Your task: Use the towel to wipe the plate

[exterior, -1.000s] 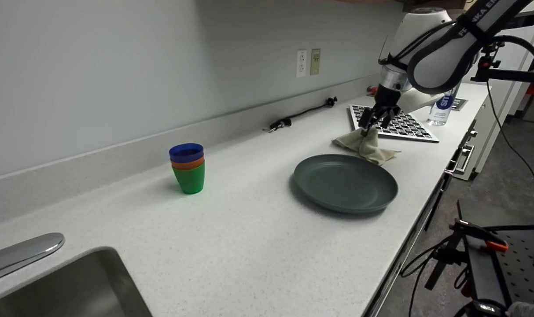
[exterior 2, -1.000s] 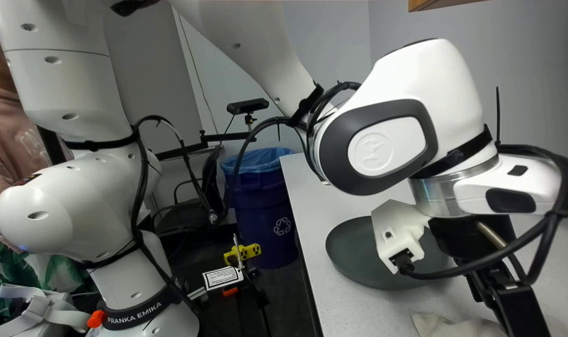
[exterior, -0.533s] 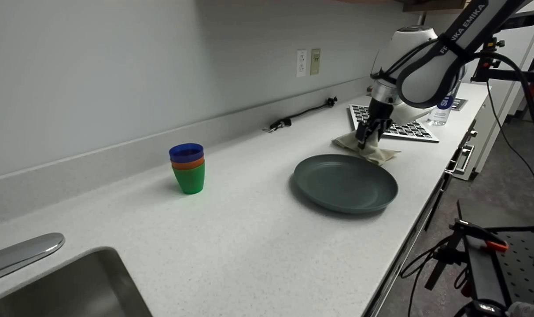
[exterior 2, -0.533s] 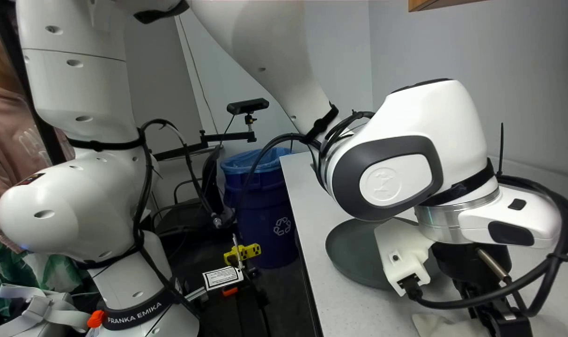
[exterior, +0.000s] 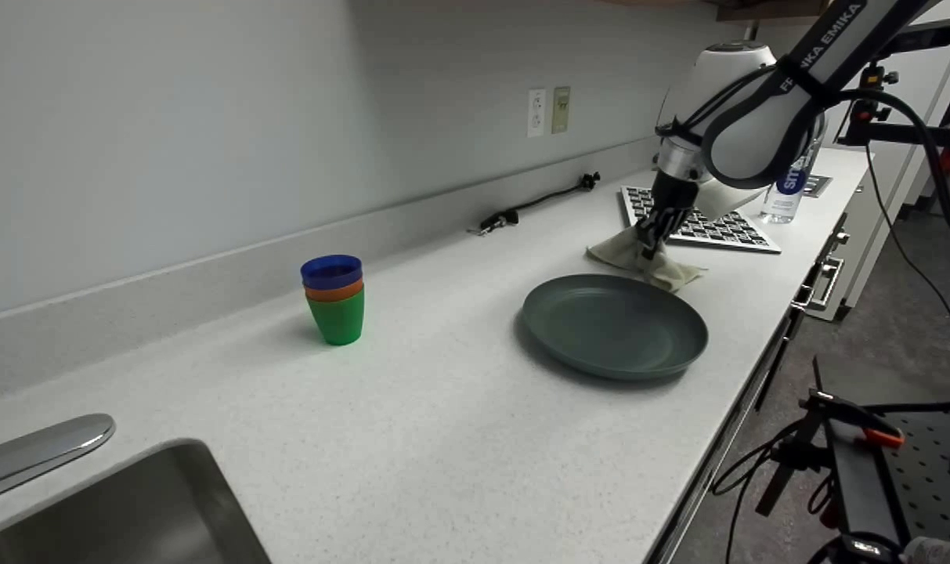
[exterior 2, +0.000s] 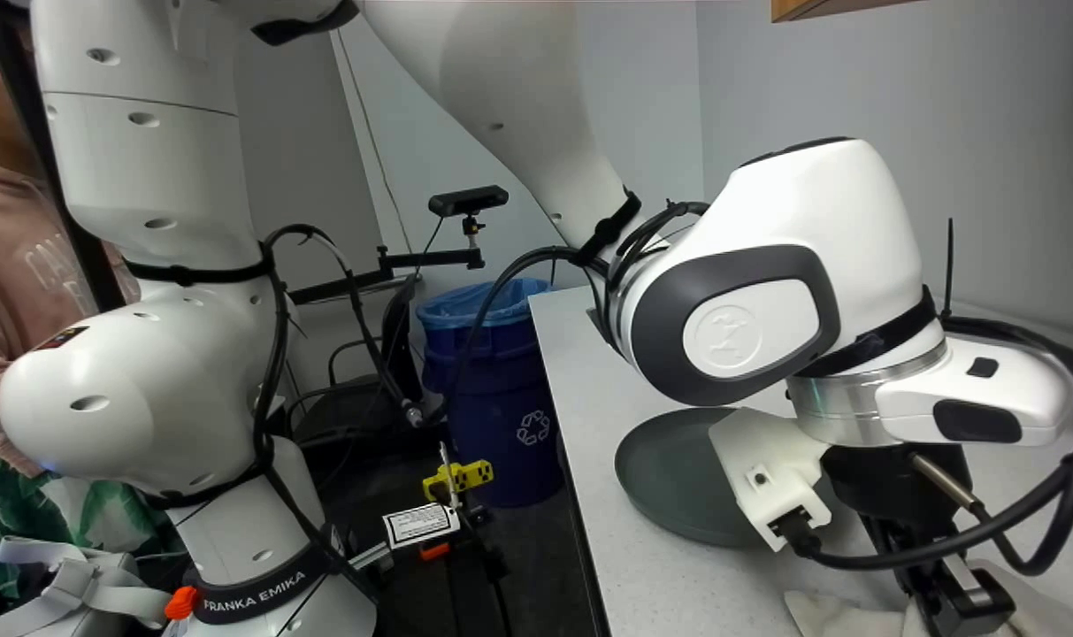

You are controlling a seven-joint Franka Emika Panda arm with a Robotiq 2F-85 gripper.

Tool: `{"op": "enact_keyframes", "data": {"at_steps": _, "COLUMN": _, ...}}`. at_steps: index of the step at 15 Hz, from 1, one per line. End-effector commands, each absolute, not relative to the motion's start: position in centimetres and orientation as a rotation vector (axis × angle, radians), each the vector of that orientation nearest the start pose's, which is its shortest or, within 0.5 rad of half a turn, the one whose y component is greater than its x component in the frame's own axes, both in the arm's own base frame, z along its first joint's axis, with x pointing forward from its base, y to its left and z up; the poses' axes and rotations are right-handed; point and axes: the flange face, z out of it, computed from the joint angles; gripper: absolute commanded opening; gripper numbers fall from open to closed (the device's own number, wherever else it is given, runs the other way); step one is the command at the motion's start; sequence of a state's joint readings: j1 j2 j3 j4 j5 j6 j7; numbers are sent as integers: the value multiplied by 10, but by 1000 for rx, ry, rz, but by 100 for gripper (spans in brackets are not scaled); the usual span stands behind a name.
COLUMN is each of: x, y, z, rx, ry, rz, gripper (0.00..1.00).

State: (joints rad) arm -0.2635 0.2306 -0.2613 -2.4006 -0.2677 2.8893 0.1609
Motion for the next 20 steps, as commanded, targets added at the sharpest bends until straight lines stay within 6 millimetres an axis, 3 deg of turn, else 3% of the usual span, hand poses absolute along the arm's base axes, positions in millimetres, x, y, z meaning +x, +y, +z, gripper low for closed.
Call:
{"op": "enact_keyframes", "data": {"at_steps": 1, "x": 474, "y": -236, "z": 283, "rx": -3262, "ry": 597, "rz": -524, "gripper": 0}}
{"op": "enact_keyframes", "data": {"at_steps": 7, "x": 503, "y": -181, "z": 357, "rx": -3172, "ry": 450, "rz": -820, "gripper": 2}}
{"op": "enact_keyframes", "data": {"at_steps": 10, "x": 507, "y": -142, "z": 378, "rx": -3100, "ry": 405, "rz": -858, "gripper": 2}}
{"op": "enact_keyframes", "data": {"at_steps": 14, "x": 496, "y": -97, "z": 382, "rx": -3013, "ry": 346, "rz": -727, "gripper": 2}}
{"op": "enact_keyframes", "data": {"at_steps": 16, "x": 486, "y": -93, "z": 373, "rx": -3013, "ry": 337, "rz": -632, "gripper": 2}}
{"op": "enact_keyframes", "data": {"at_steps": 20, "x": 468, "y": -103, "z": 344, "rx": -3055, "ry": 357, "rz": -435, "gripper": 2}}
